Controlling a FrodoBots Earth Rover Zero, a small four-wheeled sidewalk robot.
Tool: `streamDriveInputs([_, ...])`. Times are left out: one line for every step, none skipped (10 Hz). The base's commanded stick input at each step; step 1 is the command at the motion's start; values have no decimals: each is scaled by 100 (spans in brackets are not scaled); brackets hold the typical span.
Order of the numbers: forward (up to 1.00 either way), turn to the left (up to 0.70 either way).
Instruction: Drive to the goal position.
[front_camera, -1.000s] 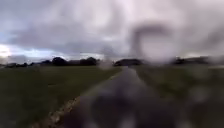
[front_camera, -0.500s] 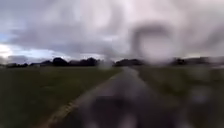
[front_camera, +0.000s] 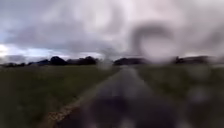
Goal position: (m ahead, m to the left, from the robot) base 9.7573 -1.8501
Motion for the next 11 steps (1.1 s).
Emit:
streamDriveInputs([70,-14])
streamDriveInputs([70,-14])
streamDriveInputs([70,-14])
streamDriveInputs([70,-14])
streamDriveInputs([70,-14])
streamDriveInputs([70,-14])
streamDriveInputs([70,-14])
streamDriveInputs([70,-14])
streamDriveInputs([70,-11])
streamDriveInputs([70,-4])
streamDriveInputs([70,0])
